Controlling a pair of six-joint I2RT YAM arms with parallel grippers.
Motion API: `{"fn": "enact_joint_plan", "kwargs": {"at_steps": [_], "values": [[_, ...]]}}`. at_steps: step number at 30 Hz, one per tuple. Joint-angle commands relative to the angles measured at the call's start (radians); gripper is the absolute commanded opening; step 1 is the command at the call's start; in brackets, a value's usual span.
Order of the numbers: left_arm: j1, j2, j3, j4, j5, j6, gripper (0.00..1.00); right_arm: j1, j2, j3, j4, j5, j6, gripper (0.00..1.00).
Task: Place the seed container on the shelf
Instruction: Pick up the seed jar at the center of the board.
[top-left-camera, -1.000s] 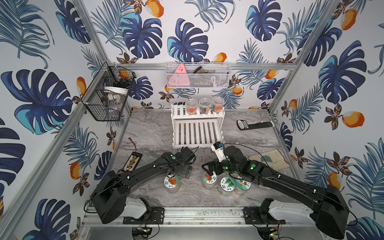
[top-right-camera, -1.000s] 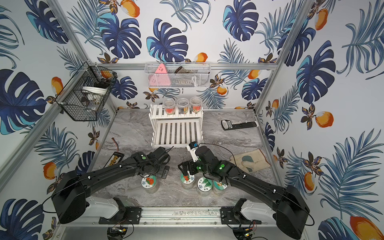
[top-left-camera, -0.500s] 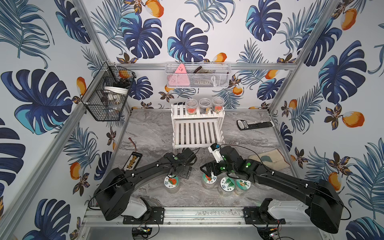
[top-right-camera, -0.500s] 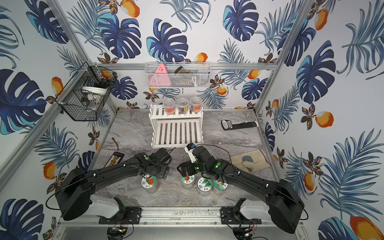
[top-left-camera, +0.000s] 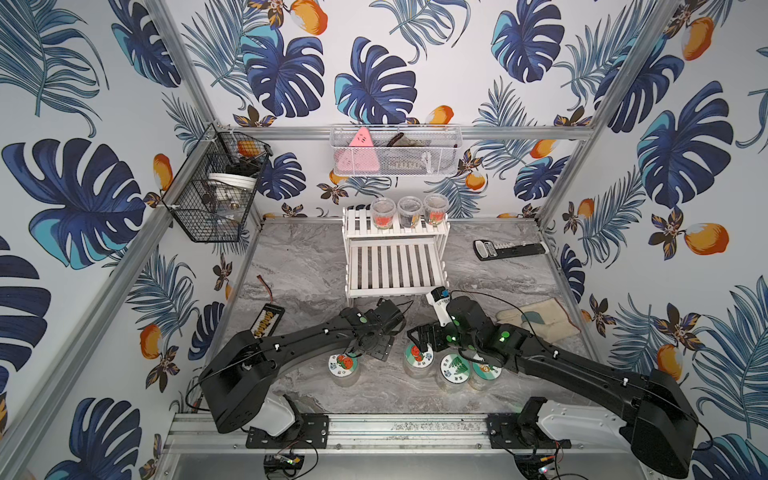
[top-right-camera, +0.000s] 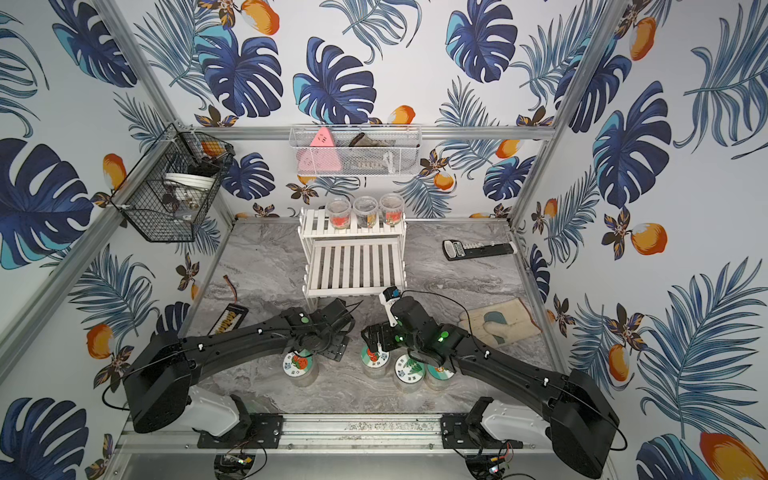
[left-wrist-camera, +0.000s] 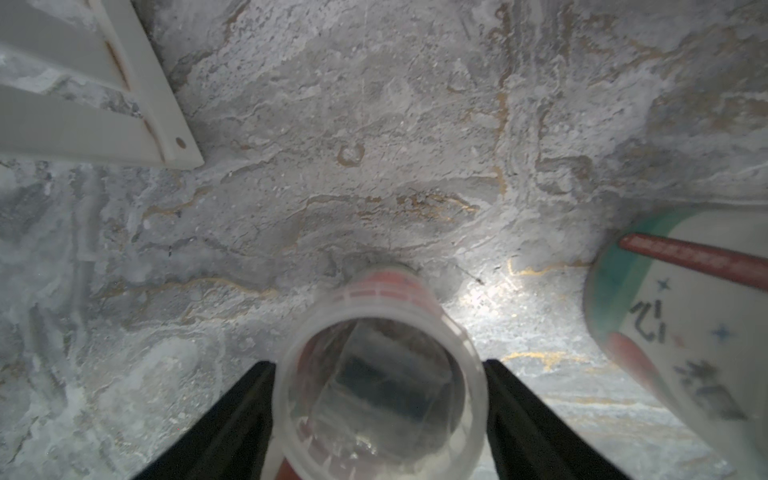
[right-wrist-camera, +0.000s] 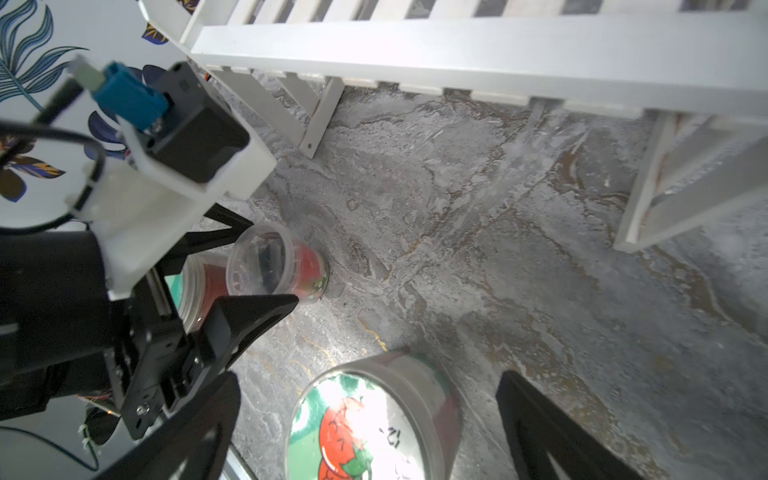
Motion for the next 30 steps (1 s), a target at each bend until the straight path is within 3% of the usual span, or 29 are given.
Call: {"fn": "enact_joint_plan", "kwargs": {"at_steps": [1,9,14,17,25,30], "values": [[-0.016,0.033,0.024,0.03,-0.021,-0.056,0.82,-0.001,-0.016,-0.01,-0.016,0.073,0.029,1.0],[-0.061,0.111,0.092,-0.016,-0.13,-0.239,0.82,-0.002,-0.031,-0.018,-0.043,0.136,0.051,1.0],[-0.081,0.084,0.097,-0.046,-0.163,-0.262,0.91,-0.002,-0.043,-0.025,-0.045,0.159,0.058,1.0],[-0.082,0.015,0.055,0.004,-0.138,-0.161,0.98,-0.002,-0.047,-0.034,-0.043,0.16,0.06,1.0],[-0.042,-0.113,-0.017,0.095,0.028,0.248,0.99,-0.002,-0.045,-0.04,-0.012,0.087,0.035,1.0],[0.005,-0.12,-0.026,0.165,0.145,0.326,0.98,-0.002,-0.034,-0.024,-0.007,0.041,0.026,1.0]]}}
